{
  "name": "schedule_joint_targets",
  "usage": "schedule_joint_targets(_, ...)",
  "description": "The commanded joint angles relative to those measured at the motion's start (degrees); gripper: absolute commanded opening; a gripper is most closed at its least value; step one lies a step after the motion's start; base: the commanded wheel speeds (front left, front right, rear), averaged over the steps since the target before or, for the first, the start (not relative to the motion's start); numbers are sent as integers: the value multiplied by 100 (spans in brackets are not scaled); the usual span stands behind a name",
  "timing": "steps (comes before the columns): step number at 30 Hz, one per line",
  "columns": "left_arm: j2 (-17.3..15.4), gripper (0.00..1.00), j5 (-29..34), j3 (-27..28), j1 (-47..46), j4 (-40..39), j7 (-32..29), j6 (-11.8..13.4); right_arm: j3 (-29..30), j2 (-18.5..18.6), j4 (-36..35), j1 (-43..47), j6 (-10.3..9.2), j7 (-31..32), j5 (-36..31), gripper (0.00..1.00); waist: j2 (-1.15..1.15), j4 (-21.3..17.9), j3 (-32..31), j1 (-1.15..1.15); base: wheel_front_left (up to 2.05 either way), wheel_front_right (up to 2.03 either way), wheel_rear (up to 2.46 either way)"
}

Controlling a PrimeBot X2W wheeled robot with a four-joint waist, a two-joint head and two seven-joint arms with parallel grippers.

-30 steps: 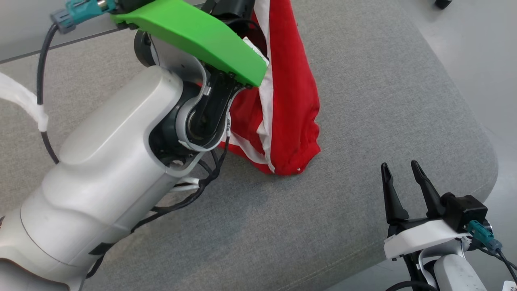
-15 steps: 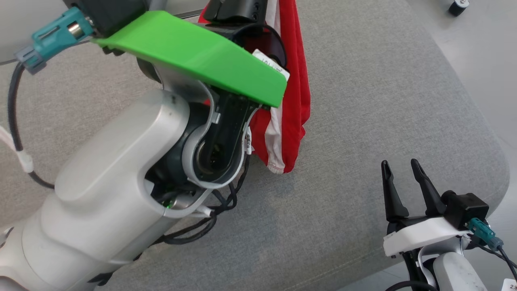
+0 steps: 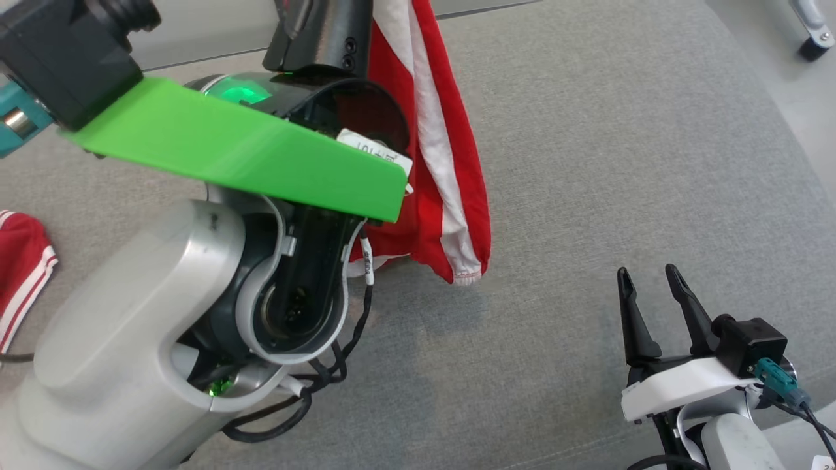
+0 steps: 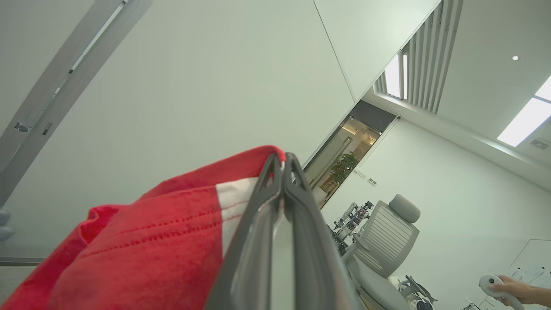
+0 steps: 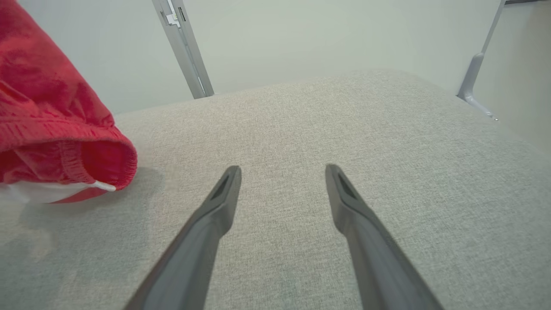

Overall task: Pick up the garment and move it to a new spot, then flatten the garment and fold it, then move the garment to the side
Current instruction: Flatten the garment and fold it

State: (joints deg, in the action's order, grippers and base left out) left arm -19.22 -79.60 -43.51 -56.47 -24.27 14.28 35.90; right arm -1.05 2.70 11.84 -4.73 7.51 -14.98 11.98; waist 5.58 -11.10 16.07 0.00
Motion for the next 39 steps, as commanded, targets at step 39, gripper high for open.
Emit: schedule_joint_targets(39, 1555, 0, 1836, 3897, 3881, 2665, 86, -1020, -361, 13, 242, 24, -4, -7, 262, 100, 1, -577, 70, 0, 0, 0, 0)
